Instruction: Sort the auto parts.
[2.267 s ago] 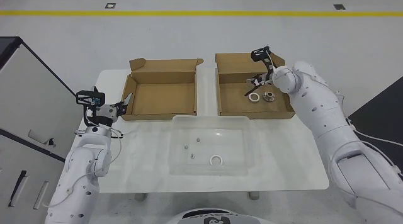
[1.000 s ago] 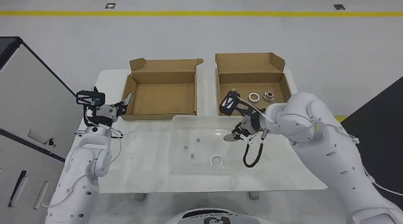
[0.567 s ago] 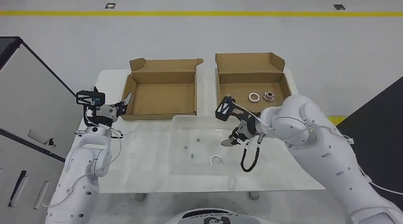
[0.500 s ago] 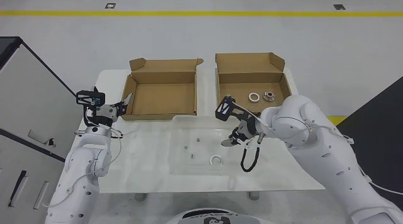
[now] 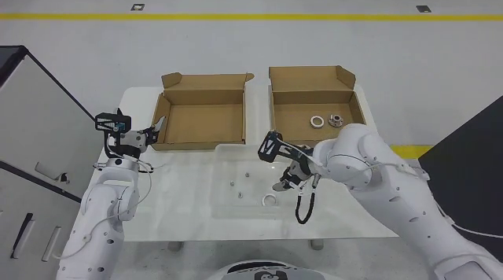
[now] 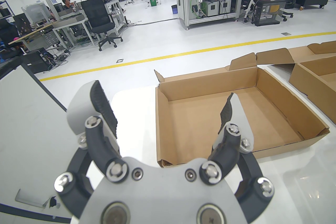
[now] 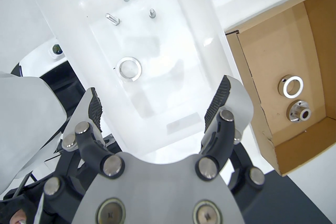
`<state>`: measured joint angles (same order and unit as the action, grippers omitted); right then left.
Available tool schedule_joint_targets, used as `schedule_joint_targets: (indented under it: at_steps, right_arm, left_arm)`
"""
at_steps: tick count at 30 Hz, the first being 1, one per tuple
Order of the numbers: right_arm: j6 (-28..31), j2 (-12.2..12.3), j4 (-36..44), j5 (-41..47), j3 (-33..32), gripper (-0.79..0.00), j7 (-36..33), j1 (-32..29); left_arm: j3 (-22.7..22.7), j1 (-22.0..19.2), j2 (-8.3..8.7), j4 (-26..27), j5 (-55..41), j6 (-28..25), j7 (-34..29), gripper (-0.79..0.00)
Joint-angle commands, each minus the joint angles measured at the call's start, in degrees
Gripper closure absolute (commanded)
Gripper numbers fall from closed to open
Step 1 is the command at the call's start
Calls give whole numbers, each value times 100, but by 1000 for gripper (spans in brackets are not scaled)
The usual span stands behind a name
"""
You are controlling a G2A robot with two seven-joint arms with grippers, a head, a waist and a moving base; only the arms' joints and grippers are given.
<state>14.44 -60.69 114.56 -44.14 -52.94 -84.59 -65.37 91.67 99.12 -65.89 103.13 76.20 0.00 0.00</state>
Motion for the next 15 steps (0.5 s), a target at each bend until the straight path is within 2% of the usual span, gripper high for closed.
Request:
schedule_joint_targets:
  at_steps: [1, 8, 9, 10, 14, 15]
  right_arm:
    - [-36, -44, -57, -136, 279, -785, -146, 176]
    - [-196, -251, -569, -270, 1127, -785, -341, 783]
    - [-222, -271, -620, -270, 1190, -751, -341, 832]
    - [-258, -299, -687, -261, 1273, -671, -341, 902]
    - [-375, -391, -957, -250, 1554, -517, -341, 1121]
    - [-386, -402, -993, -243, 1588, -508, -341, 1140]
  left_arm:
    - [0, 0, 0, 0, 0, 0, 0, -785]
    - [0, 0, 0, 0, 0, 0, 0, -785]
    - [0, 0, 0, 0, 0, 0, 0, -785]
    - [0, 0, 0, 0, 0, 0, 0, -785]
    - [0, 0, 0, 0, 0, 0, 0, -785]
    - [0, 0, 0, 0, 0, 0, 0, -785]
